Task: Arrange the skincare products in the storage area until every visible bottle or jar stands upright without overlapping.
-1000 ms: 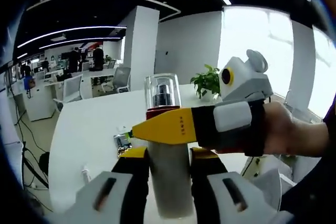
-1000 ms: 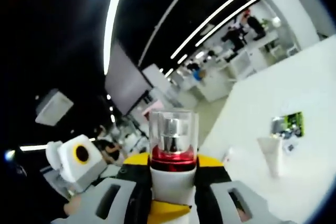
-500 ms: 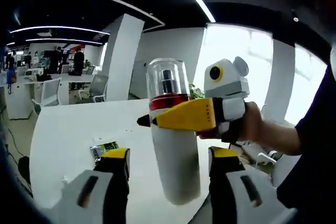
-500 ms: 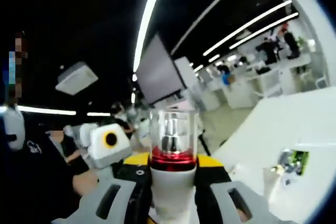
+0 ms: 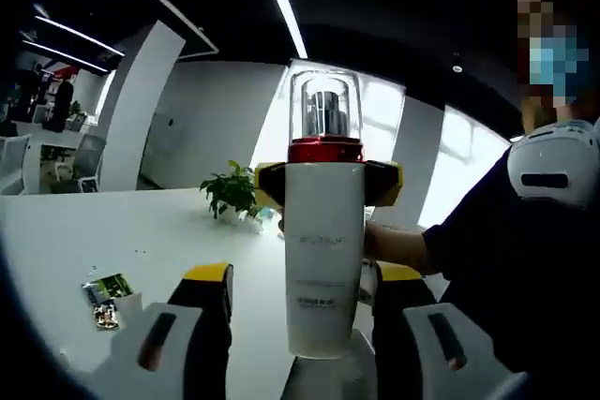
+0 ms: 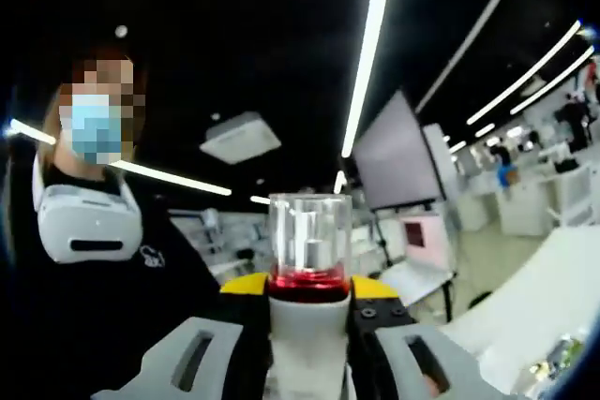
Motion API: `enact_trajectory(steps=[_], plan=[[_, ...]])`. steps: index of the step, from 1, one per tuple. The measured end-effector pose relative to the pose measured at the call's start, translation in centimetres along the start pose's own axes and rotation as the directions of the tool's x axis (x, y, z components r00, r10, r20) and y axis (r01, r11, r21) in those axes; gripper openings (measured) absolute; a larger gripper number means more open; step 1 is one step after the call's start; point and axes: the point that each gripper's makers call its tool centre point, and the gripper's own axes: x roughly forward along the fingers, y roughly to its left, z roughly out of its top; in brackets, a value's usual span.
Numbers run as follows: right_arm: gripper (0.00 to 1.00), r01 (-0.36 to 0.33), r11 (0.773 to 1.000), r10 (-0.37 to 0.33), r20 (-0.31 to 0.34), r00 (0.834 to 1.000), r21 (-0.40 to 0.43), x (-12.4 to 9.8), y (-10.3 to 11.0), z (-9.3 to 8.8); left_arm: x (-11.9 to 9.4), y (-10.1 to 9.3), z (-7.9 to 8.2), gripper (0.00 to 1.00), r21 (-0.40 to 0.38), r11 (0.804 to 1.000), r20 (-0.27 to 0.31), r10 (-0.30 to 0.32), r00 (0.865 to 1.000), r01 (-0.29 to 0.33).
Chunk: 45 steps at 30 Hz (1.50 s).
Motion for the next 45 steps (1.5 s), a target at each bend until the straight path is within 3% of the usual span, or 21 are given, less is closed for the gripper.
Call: enact_trajectory(steps=[5,10,13,14,15,16,19,22,26,29,32,33,34,35,36,38,39,40,41,43,45], plan=[[0.23,-0.028,1.000,0.028,-0.006,1.000,-0.001,0.3,0.7,0.1,0.1,-1.2,1.2,0.48,0.005,0.998,0.032,-0.060,0.998,0.060],[0.23,-0.029,0.999,0.029,0.000,1.000,-0.018,0.5,0.8,0.4,0.8,-1.7,0.8,0.47,0.007,0.997,0.028,-0.073,0.997,0.072],[0.23,-0.025,0.999,0.026,0.007,1.000,-0.025,0.5,0.8,0.6,1.3,-1.5,0.0,0.45,0.040,0.999,0.002,-0.036,0.999,0.035],[0.23,-0.026,0.999,0.026,0.010,1.000,-0.027,0.4,0.8,0.7,1.4,-1.1,0.1,0.34,0.063,0.998,0.011,-0.009,1.000,0.008],[0.23,-0.014,0.999,0.014,0.022,1.000,-0.033,0.2,0.6,1.0,1.3,-0.4,0.7,0.30,0.111,0.992,0.053,0.048,0.997,-0.053],[0.23,-0.014,0.999,0.016,0.036,0.999,-0.047,0.1,0.5,1.3,1.7,-0.6,0.9,0.30,0.112,0.993,0.076,0.039,0.996,-0.047],[0.23,-0.030,0.998,0.033,0.054,0.998,-0.049,-0.1,0.6,1.8,2.1,-0.3,0.7,0.29,0.097,0.993,0.057,0.055,0.997,-0.061],[0.24,-0.031,0.994,0.036,0.044,0.998,-0.104,0.1,0.7,1.7,2.2,0.7,0.3,0.29,0.148,0.984,-0.003,0.105,0.994,-0.104],[0.24,0.012,0.986,-0.005,0.046,0.999,-0.164,-0.2,0.2,1.7,2.0,2.0,0.4,0.29,0.197,0.963,-0.005,0.189,0.982,-0.184],[0.25,0.090,0.963,-0.077,0.061,0.995,-0.254,-0.6,-0.8,2.1,1.5,3.3,0.8,0.29,0.250,0.929,-0.006,0.284,0.959,-0.273],[0.26,0.220,0.929,-0.205,0.080,0.975,-0.298,-1.0,-2.5,2.7,0.3,5.7,1.7,0.29,0.298,0.866,0.024,0.413,0.911,-0.401],[0.26,0.284,0.915,-0.269,0.089,0.959,-0.287,-1.2,-3.2,2.8,0.1,6.3,1.8,0.29,0.295,0.853,0.032,0.441,0.897,-0.430],[0.26,0.300,0.909,-0.286,0.091,0.954,-0.289,-1.2,-3.4,2.8,-0.4,7.0,2.1,0.29,0.292,0.831,0.040,0.484,0.874,-0.474],[0.26,0.344,0.891,-0.330,0.099,0.939,-0.296,-1.4,-3.9,3.0,-0.6,7.5,2.2,0.28,0.297,0.814,0.044,0.510,0.859,-0.499],[0.26,0.374,0.883,-0.359,0.103,0.927,-0.284,-1.6,-4.3,3.0,-0.9,8.0,2.5,0.28,0.309,0.783,0.059,0.551,0.832,-0.540],[0.25,0.432,0.863,-0.417,0.111,0.902,-0.263,-1.7,-4.9,3.1,-1.1,8.7,2.6,0.28,0.310,0.754,0.070,0.589,0.805,-0.579],[0.27,0.441,0.859,-0.421,0.129,0.898,-0.262,-1.6,-4.8,3.3,-1.3,9.1,2.9,0.28,0.324,0.721,0.084,0.623,0.778,-0.613],[0.27,0.475,0.846,-0.452,0.144,0.880,-0.244,-1.7,-5.0,3.6,-1.4,9.3,2.9,0.28,0.343,0.697,0.089,0.644,0.760,-0.630],[0.27,0.501,0.832,-0.472,0.170,0.865,-0.238,-1.7,-5.1,4.0,-1.6,9.6,3.0,0.28,0.380,0.653,0.096,0.677,0.730,-0.655],[0.30,0.535,0.813,-0.504,0.180,0.845,-0.229,-1.7,-5.5,4.0,-1.8,9.9,3.3,0.29,0.410,0.593,0.124,0.717,0.686,-0.693],[0.30,0.566,0.789,-0.537,0.180,0.824,-0.240,-1.7,-6.0,3.8,-1.6,9.8,3.4,0.28,0.381,0.596,0.141,0.718,0.681,-0.707]])
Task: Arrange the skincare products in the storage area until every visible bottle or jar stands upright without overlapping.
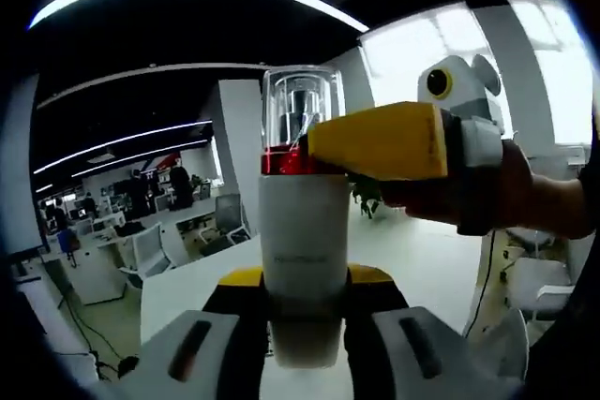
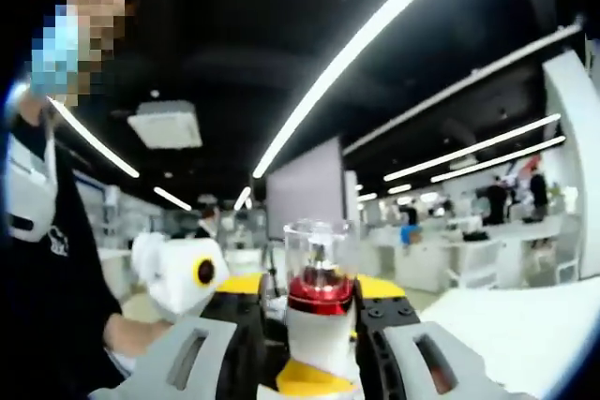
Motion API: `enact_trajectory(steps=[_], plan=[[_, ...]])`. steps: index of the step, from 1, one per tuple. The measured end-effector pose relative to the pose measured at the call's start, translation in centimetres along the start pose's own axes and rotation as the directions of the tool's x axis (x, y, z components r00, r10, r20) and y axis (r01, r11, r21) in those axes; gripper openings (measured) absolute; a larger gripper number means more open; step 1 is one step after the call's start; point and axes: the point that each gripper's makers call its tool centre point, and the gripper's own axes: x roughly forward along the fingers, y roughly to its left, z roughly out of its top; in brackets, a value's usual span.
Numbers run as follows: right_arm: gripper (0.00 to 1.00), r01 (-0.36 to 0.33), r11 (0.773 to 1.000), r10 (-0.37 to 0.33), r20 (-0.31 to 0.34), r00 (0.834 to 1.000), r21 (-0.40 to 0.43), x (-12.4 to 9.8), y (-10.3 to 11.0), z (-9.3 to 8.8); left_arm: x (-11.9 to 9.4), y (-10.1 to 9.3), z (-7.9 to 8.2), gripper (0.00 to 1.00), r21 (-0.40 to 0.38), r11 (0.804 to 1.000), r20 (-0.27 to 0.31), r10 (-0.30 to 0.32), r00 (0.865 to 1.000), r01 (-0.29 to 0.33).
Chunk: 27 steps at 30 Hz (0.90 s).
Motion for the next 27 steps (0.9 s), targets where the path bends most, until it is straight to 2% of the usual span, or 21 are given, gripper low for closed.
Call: enact_trajectory(steps=[4,7,10,11,12,13,14,15,19,24,27], plan=[[0.33,0.059,0.998,-0.059,0.001,0.998,0.013,0.6,-0.6,-0.4,0.1,0.3,0.0,0.28,-0.032,0.999,0.016,0.037,0.999,-0.036],[0.35,0.104,0.994,-0.103,-0.028,0.994,0.023,1.0,-1.3,-1.3,0.0,0.5,0.4,0.28,-0.054,0.997,0.037,0.051,0.998,-0.049],[0.35,0.128,0.991,-0.126,-0.039,0.991,0.044,1.3,-1.7,-2.0,-0.2,0.6,0.9,0.28,-0.030,0.997,0.053,0.071,0.996,-0.070],[0.34,0.138,0.988,-0.137,-0.024,0.990,0.065,1.4,-1.9,-1.8,-0.2,0.8,1.0,0.28,-0.026,0.997,0.054,0.077,0.996,-0.075],[0.29,0.144,0.985,-0.143,-0.013,0.990,0.091,1.6,-1.9,-1.5,-0.3,0.9,1.0,0.28,-0.032,0.996,0.064,0.081,0.995,-0.080],[0.23,0.157,0.984,-0.157,-0.012,0.988,0.083,1.5,-2.2,-1.5,-0.4,1.0,1.0,0.28,-0.041,0.996,0.067,0.083,0.994,-0.080],[0.23,0.102,0.989,-0.105,0.023,0.994,0.110,2.3,-1.3,-1.0,-0.4,1.0,1.1,0.28,-0.039,0.996,0.068,0.086,0.994,-0.084],[0.23,0.138,0.985,-0.138,-0.008,0.990,0.103,2.1,-2.1,-1.6,-0.5,1.2,1.1,0.28,-0.032,0.994,0.066,0.102,0.993,-0.100],[0.23,0.131,0.984,-0.131,-0.016,0.991,0.119,2.0,-1.8,-1.8,-1.3,1.6,1.2,0.28,0.040,0.989,0.058,0.137,0.989,-0.140],[0.25,0.147,0.980,-0.146,-0.018,0.989,0.132,2.4,-1.9,-1.9,-1.3,1.3,1.6,0.28,0.080,0.986,0.066,0.144,0.987,-0.149],[0.24,0.124,0.982,-0.124,-0.013,0.992,0.145,2.0,-1.9,-1.7,-1.4,1.4,1.7,0.29,0.069,0.987,0.072,0.139,0.988,-0.144]])
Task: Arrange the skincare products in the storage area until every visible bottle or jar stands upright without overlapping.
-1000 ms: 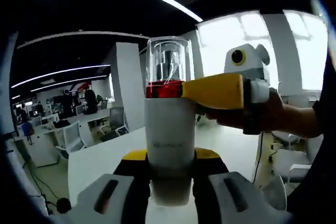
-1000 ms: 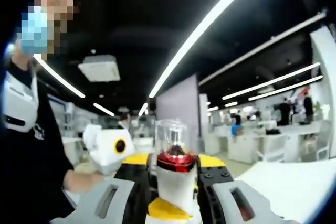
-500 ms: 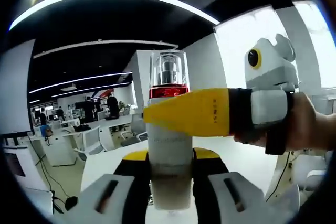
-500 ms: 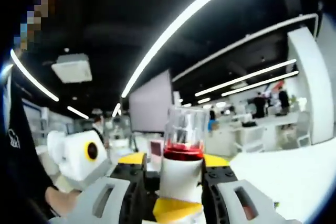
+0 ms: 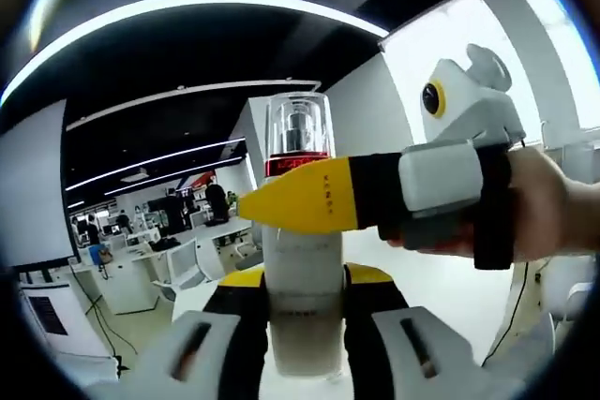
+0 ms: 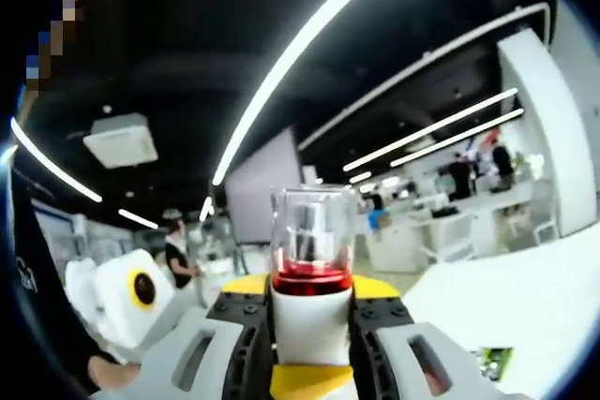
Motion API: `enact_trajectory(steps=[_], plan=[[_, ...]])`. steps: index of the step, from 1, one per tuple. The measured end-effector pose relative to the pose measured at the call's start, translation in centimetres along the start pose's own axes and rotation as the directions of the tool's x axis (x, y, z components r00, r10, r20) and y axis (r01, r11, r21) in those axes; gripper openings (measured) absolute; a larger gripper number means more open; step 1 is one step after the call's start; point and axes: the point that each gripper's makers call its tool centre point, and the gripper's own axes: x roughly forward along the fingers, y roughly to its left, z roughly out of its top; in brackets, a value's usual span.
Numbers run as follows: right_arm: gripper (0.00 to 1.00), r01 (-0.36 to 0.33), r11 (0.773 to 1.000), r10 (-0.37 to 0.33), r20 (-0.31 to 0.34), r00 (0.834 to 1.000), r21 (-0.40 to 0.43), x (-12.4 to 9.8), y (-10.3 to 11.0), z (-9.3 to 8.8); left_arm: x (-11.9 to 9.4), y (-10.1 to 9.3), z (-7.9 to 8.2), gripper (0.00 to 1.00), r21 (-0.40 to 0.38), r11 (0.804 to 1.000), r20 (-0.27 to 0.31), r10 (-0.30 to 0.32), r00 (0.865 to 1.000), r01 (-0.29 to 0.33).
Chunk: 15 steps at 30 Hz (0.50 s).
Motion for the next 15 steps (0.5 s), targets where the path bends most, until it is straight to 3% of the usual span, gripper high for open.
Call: enact_trajectory(steps=[9,15], plan=[[0.21,-0.036,0.999,0.036,0.009,0.999,0.017,-1.1,0.0,1.1,0.2,-0.2,0.8,0.31,0.012,0.999,0.037,-0.033,0.999,0.033],[0.21,-0.081,0.997,0.081,0.003,0.997,0.007,-1.4,0.2,1.4,0.0,-1.5,1.4,0.33,0.027,0.997,0.050,-0.078,0.996,0.077]])
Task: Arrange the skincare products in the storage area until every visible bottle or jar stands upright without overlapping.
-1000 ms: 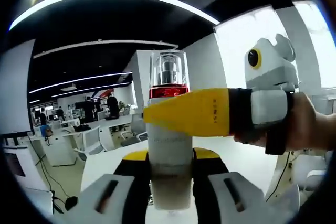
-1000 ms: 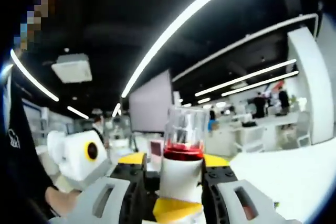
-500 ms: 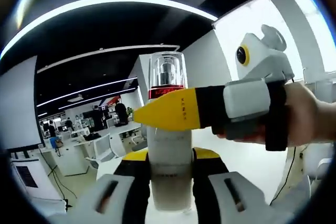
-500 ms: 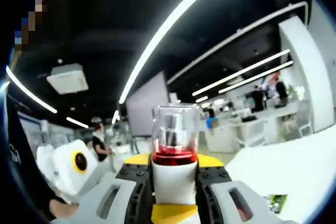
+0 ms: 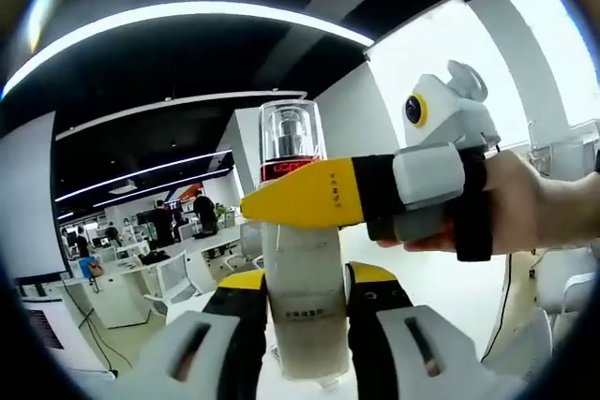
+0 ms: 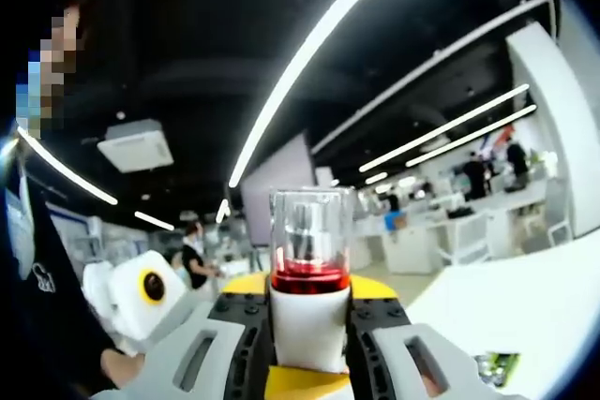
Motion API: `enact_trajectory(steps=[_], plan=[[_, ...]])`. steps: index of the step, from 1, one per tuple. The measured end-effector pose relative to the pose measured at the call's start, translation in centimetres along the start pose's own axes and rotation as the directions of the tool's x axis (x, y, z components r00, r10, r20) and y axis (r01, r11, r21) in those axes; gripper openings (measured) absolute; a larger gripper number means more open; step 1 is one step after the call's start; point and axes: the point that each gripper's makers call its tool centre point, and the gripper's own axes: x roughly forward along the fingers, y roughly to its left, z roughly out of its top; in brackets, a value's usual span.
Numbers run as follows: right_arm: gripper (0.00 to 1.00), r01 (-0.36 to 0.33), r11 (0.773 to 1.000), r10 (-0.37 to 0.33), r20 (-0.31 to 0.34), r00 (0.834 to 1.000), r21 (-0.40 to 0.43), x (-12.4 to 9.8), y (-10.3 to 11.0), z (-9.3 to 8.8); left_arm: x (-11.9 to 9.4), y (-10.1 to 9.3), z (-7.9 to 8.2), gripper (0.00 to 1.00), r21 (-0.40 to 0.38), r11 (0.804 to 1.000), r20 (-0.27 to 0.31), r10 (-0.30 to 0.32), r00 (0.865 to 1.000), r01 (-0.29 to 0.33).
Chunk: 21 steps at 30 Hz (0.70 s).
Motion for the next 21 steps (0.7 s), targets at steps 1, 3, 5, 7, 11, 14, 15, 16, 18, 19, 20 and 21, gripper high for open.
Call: enact_trajectory(steps=[1,3,5,7,11,14,15,16,18,19,20,21], plan=[[0.21,-0.020,1.000,0.020,-0.007,1.000,-0.017,-0.1,0.2,0.0,0.0,-0.3,-0.1,0.33,0.000,1.000,-0.001,-0.021,1.000,0.021],[0.21,-0.032,0.998,0.031,-0.022,0.999,-0.054,-0.2,0.0,-0.1,-0.5,-0.3,-0.1,0.33,-0.026,0.999,0.011,-0.041,0.999,0.042],[0.21,-0.046,0.994,0.042,-0.045,0.998,-0.101,-0.4,-0.2,-0.5,-0.8,-0.3,-0.4,0.36,-0.033,0.998,0.003,-0.048,0.999,0.048],[0.21,-0.051,0.990,0.044,-0.054,0.998,-0.129,-1.0,-0.8,-0.7,-0.9,-0.5,-1.2,0.42,-0.057,0.996,-0.024,-0.070,0.997,0.068],[0.21,-0.056,0.985,0.047,-0.057,0.997,-0.165,-1.2,-1.0,-0.6,-1.4,-0.8,-2.9,0.51,-0.106,0.991,-0.062,-0.093,0.994,0.086],[0.21,-0.057,0.982,0.048,-0.058,0.997,-0.177,-1.6,-1.2,-0.4,-2.0,-1.2,-3.8,0.55,-0.140,0.985,-0.075,-0.113,0.991,0.102],[0.21,-0.063,0.981,0.053,-0.060,0.997,-0.183,-1.8,-1.1,-0.4,-2.1,-1.2,-4.0,0.58,-0.144,0.984,-0.080,-0.121,0.989,0.108],[0.21,-0.066,0.981,0.056,-0.059,0.997,-0.185,-1.9,-1.1,-0.3,-2.3,-1.4,-4.3,0.61,-0.146,0.981,-0.081,-0.138,0.987,0.125],[0.21,-0.082,0.979,0.071,-0.067,0.995,-0.186,-2.1,-1.3,-0.4,-2.5,-2.0,-4.7,0.67,-0.146,0.976,-0.090,-0.174,0.981,0.160],[0.21,-0.083,0.978,0.072,-0.067,0.995,-0.189,-2.2,-1.4,-0.4,-2.6,-2.0,-4.9,0.69,-0.145,0.974,-0.095,-0.187,0.978,0.172],[0.21,-0.090,0.977,0.077,-0.073,0.994,-0.195,-2.3,-1.4,-0.5,-2.8,-2.2,-5.0,0.72,-0.156,0.969,-0.093,-0.206,0.974,0.191],[0.21,-0.096,0.976,0.082,-0.077,0.994,-0.197,-2.4,-1.4,-0.5,-2.9,-2.4,-5.1,0.74,-0.178,0.963,-0.087,-0.220,0.972,0.202]])
